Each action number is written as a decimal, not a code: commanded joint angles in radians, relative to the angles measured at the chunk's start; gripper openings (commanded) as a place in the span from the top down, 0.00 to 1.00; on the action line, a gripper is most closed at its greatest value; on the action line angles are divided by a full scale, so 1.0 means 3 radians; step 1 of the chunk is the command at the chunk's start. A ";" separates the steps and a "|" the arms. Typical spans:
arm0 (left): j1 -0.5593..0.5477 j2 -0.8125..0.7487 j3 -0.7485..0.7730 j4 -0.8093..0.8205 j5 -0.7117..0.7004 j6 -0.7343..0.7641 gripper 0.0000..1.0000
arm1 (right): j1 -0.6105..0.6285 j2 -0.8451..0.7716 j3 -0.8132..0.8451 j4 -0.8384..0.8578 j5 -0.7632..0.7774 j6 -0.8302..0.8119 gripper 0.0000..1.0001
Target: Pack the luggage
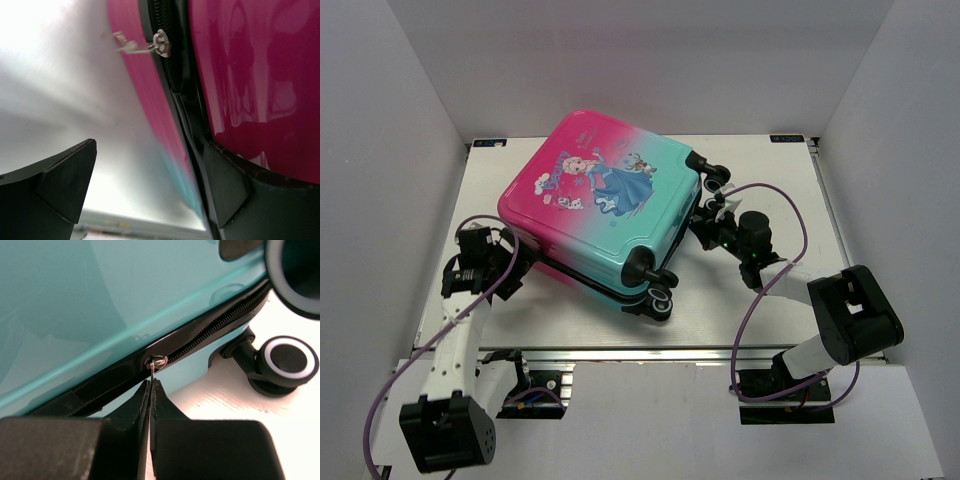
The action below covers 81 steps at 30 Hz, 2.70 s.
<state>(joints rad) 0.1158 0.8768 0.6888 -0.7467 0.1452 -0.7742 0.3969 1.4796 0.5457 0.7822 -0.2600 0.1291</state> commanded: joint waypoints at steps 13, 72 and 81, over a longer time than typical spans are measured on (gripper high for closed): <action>-0.0038 0.2328 0.1313 0.1799 0.0196 0.0239 0.02 | 0.0144 -0.0003 0.0114 0.0425 0.0733 0.0066 1.00; -0.2917 0.1633 0.2327 -0.1044 -0.1741 -0.1034 0.02 | 0.0364 -0.0228 0.0308 -0.0455 0.1480 -0.0461 1.00; -0.2978 0.1807 0.2122 -0.0589 -0.1573 -0.0994 0.04 | 0.0405 -0.0197 0.0293 -0.0414 0.1403 -0.0461 1.00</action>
<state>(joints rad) -0.7689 1.4075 1.3434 -0.9653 -0.3107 -1.0599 0.5205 1.4666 0.6388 0.5770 0.1127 -0.0032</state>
